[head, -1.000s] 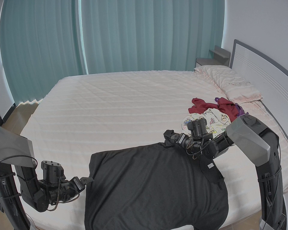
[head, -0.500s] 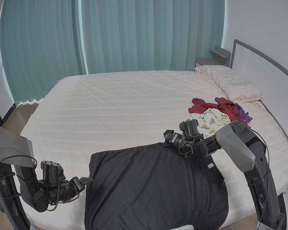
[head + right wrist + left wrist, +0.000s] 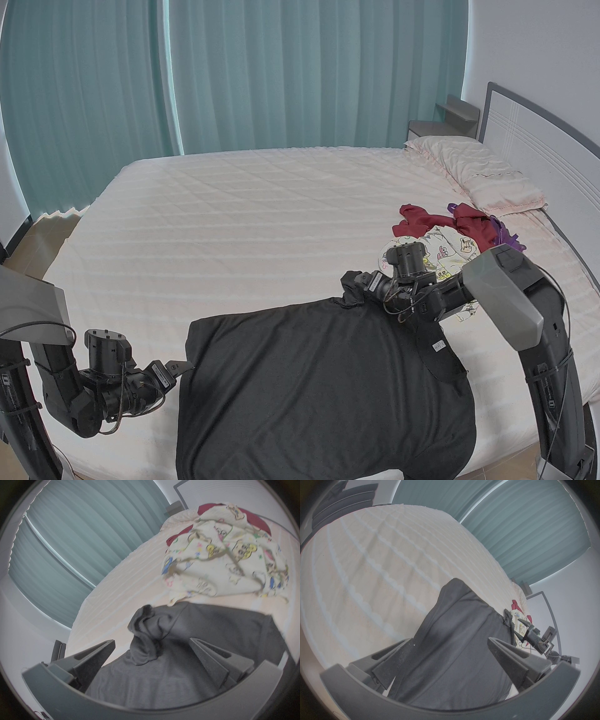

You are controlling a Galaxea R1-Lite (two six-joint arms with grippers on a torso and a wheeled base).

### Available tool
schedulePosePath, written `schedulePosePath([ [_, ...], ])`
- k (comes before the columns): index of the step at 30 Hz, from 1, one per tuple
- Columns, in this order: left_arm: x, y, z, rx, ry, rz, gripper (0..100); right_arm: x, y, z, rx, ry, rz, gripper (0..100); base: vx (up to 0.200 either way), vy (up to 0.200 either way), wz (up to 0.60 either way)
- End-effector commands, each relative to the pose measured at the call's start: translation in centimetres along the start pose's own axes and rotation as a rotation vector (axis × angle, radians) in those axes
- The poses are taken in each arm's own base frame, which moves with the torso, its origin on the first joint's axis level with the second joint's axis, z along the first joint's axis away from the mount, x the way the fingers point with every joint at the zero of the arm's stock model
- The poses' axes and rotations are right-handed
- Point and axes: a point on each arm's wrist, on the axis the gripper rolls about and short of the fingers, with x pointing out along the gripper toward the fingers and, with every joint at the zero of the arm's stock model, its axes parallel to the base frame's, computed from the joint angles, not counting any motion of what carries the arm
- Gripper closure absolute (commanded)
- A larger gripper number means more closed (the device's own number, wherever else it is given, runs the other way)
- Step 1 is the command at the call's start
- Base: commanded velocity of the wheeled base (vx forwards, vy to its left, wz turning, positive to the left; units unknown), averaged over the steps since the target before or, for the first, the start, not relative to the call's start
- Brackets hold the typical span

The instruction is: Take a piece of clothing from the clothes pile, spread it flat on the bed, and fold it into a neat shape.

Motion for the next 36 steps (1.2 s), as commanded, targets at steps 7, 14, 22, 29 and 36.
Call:
schedulePosePath([
  [7, 3.3, -4.4, 6.9, -0.006, -0.102, -0.023, 0, -6.0, -5.5, 4.6, -0.096, -0.023, -0.055, 0, 0.0, 0.0, 0.0],
  [14, 9.7, -7.0, 11.9, -0.004, -0.052, 0.046, 0, -5.4, -8.3, 3.7, -0.145, -0.02, -0.083, 0, 0.0, 0.0, 0.0],
  [22, 15.2, -6.3, 12.4, 0.047, -0.047, 0.104, 0, -4.9, -8.5, 3.0, -0.145, -0.015, -0.082, 0, 0.0, 0.0, 0.0],
  [29, 17.7, -5.1, 11.3, 0.106, -0.032, 0.152, 0, -4.8, -8.4, 2.9, -0.145, -0.015, -0.081, 0, 0.0, 0.0, 0.0],
  [36, 18.0, -5.6, 10.5, 0.124, -0.019, 0.145, 0, -4.3, -8.5, 2.6, -0.159, -0.011, -0.083, 0, 0.0, 0.0, 0.0],
])
